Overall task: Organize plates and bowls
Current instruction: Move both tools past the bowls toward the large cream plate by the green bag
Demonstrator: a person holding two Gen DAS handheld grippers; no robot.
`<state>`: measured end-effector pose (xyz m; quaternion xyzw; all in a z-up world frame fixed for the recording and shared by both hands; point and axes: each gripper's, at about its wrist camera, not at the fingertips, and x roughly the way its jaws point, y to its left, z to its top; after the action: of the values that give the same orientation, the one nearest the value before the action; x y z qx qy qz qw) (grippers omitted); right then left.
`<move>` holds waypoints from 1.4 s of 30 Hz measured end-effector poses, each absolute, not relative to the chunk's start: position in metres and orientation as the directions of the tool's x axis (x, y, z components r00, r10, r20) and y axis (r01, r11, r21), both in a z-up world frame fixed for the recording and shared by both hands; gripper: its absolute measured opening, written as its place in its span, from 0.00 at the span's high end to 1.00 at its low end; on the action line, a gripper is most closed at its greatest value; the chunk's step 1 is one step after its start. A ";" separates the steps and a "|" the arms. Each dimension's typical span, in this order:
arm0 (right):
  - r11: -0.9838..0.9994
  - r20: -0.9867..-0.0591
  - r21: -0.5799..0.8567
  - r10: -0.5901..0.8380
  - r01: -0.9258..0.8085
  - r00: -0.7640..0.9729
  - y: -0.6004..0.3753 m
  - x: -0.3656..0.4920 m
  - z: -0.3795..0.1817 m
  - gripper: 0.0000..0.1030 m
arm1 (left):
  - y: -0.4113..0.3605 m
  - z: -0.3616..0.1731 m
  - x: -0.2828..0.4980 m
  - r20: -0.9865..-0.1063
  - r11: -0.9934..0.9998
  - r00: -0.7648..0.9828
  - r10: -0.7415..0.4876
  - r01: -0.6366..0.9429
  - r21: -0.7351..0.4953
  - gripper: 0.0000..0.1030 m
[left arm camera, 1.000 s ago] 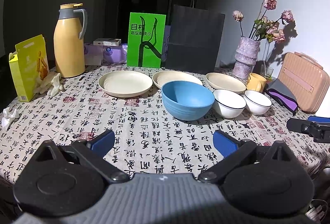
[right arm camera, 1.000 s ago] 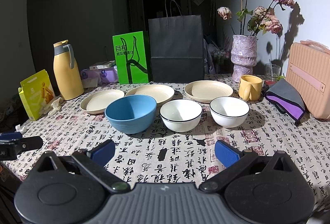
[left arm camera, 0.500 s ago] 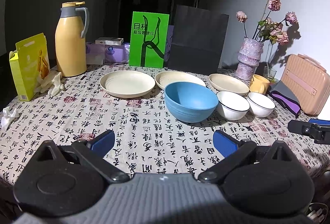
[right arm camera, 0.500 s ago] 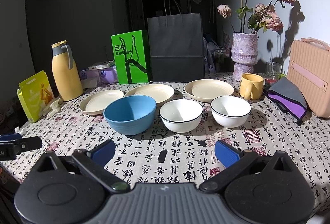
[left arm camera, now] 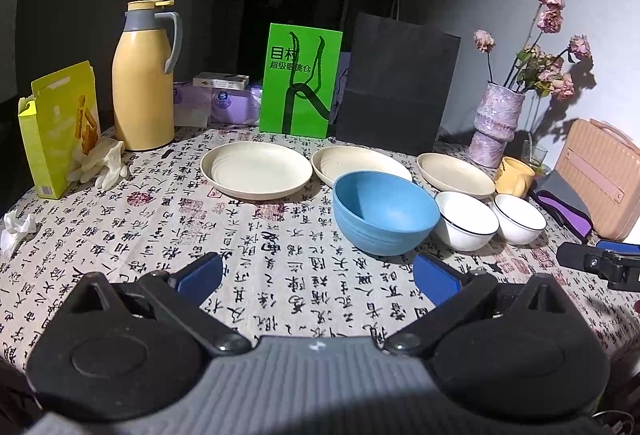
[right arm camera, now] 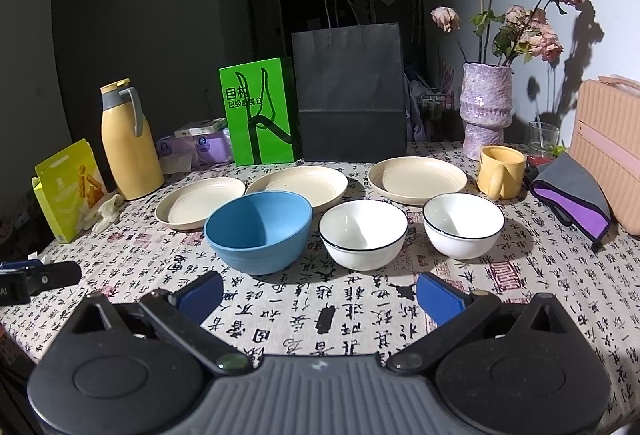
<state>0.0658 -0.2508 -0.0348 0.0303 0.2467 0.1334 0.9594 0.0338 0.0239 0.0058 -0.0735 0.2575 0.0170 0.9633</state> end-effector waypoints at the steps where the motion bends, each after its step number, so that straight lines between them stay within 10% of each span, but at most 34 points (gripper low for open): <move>1: 0.961 -0.465 0.125 0.275 -0.245 0.842 -0.250 0.069 -0.034 0.00 | 0.025 0.006 0.036 -0.499 0.988 0.867 -0.004 -0.073 -0.134 0.00; 42: 0.907 -0.509 0.157 0.412 -0.390 0.756 -0.164 0.221 -0.018 0.01 | 0.110 0.004 0.169 -0.570 0.944 0.820 0.056 -0.229 -0.237 0.00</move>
<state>0.2209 -0.1642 -0.0184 0.0206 0.2761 0.2141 0.9367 0.1687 0.1099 0.0038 -0.1488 0.2905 0.0754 0.9422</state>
